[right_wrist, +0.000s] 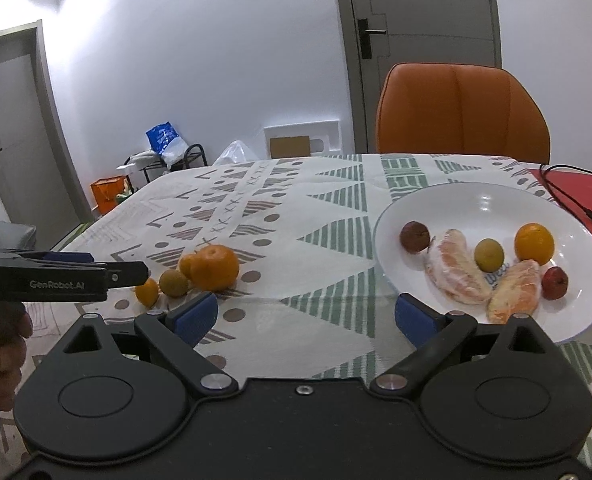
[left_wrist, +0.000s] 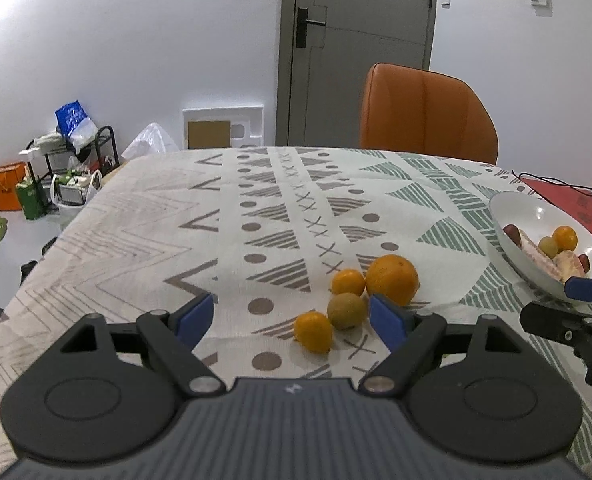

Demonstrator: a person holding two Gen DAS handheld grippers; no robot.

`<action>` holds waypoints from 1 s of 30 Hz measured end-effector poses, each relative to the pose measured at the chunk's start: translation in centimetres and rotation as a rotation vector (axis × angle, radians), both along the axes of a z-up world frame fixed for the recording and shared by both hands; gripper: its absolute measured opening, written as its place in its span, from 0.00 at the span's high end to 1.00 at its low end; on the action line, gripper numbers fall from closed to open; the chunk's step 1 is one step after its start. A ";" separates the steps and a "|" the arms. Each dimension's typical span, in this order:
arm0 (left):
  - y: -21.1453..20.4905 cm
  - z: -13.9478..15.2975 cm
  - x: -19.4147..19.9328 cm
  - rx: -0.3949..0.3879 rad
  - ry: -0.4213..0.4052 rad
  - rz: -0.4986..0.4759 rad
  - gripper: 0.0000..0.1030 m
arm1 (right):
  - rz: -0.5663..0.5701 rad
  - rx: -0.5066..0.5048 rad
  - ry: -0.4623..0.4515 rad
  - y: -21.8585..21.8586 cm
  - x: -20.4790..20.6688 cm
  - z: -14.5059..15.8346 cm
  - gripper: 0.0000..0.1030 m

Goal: Organize fruits
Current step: 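Move both tools back toward the oranges on the tablecloth, then grasp a small tangerine with the left tool while the right tool grasps the large orange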

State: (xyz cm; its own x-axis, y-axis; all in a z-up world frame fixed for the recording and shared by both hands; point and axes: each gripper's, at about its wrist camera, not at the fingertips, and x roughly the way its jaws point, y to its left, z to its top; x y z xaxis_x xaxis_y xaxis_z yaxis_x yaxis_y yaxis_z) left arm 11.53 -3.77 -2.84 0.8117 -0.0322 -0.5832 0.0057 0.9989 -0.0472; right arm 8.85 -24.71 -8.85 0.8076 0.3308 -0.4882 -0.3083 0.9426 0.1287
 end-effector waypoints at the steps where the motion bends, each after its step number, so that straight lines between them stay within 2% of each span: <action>1: 0.0 -0.2 0.0 -0.003 0.004 0.001 0.19 | 0.001 -0.003 0.001 0.1 0.0 0.0 0.07; 8: 0.4 -1.3 0.7 -0.032 0.039 -0.006 0.22 | 0.005 -0.018 0.015 0.8 0.4 -0.2 0.07; 11: 0.6 -1.6 0.9 -0.045 0.052 -0.012 0.26 | 0.012 -0.025 0.020 1.2 0.6 -0.3 0.07; 14: 0.9 -2.0 1.1 -0.061 0.073 -0.019 0.40 | 0.021 -0.030 0.022 1.7 0.9 -0.4 0.07; 16: 1.2 -2.2 1.2 -0.074 0.085 -0.023 0.58 | 0.026 -0.031 0.022 2.1 1.1 -0.4 0.07; 17: 1.2 -2.2 1.1 -0.073 0.083 -0.030 0.64 | 0.029 -0.033 0.022 2.3 1.2 -0.4 0.07; 18: 1.2 -2.1 1.0 -0.073 0.082 -0.041 0.76 | 0.031 -0.034 0.022 2.4 1.3 -0.4 0.07; 19: 1.4 -2.1 0.9 -0.081 0.086 -0.052 0.79 | 0.034 -0.035 0.023 2.6 1.4 -0.4 0.07; 30: 2.7 -1.7 0.6 -0.095 0.075 -0.043 0.79 | 0.084 -0.044 0.022 5.0 2.3 -0.3 0.07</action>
